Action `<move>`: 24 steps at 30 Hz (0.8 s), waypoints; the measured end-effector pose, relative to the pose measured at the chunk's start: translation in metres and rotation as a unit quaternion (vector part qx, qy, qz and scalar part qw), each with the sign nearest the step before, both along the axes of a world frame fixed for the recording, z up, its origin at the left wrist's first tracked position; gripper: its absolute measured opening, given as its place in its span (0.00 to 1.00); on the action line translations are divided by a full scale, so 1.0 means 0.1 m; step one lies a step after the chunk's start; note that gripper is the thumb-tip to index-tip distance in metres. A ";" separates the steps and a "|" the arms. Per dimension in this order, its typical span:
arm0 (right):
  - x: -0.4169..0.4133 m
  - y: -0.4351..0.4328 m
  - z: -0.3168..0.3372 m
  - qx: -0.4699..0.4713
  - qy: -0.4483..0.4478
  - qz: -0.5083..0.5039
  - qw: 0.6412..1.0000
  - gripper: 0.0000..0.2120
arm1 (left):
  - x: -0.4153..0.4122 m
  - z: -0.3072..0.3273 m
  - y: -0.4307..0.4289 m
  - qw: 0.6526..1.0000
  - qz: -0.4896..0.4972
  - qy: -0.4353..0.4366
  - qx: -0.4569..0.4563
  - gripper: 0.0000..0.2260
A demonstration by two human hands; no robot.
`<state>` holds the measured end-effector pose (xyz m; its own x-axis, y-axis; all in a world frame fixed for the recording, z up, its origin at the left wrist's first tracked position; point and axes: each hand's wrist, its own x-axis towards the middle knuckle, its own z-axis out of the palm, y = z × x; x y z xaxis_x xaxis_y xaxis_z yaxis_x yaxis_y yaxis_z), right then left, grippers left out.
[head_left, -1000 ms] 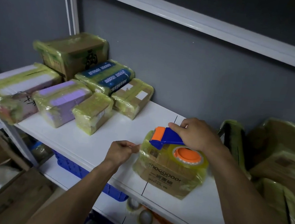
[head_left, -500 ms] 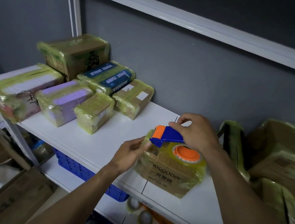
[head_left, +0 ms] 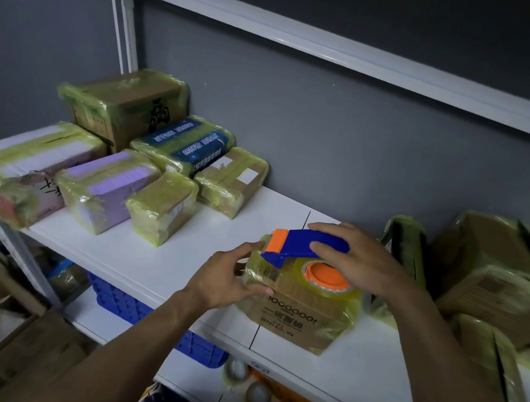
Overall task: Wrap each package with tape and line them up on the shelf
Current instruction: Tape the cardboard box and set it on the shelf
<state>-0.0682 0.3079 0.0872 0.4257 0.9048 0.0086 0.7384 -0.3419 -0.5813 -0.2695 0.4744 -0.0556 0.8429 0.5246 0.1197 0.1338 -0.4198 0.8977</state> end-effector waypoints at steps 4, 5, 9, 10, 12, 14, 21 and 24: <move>0.05 0.00 0.01 0.006 0.034 0.025 0.999 0.18 | 0.03 0.04 0.04 0.997 -0.046 0.022 0.066 0.32; 0.06 0.00 0.00 0.020 0.045 0.024 0.998 0.18 | 0.03 0.04 0.06 0.996 -0.048 0.020 0.069 0.29; 0.06 -0.06 -0.06 0.072 0.061 0.012 0.995 0.23 | 0.04 0.00 0.09 0.996 -0.028 0.007 0.081 0.26; 0.06 -0.07 -0.07 0.077 0.066 0.014 0.995 0.24 | 0.04 -0.01 0.08 0.996 -0.025 0.000 0.086 0.26; 0.05 -0.08 -0.06 0.073 0.068 0.024 0.995 0.26 | 0.04 -0.02 0.07 0.996 -0.022 -0.012 0.090 0.29; 0.06 -0.08 -0.06 0.063 0.062 0.037 0.995 0.27 | 0.05 -0.02 0.08 0.995 -0.022 -0.014 0.093 0.31; 0.17 -0.17 0.02 0.058 0.029 0.003 0.998 0.30 | 0.08 -0.06 0.13 0.998 0.000 -0.015 0.065 0.38; 0.21 -0.22 0.01 0.044 0.024 -0.014 0.999 0.28 | 0.08 -0.08 0.13 0.997 0.000 -0.009 0.077 0.39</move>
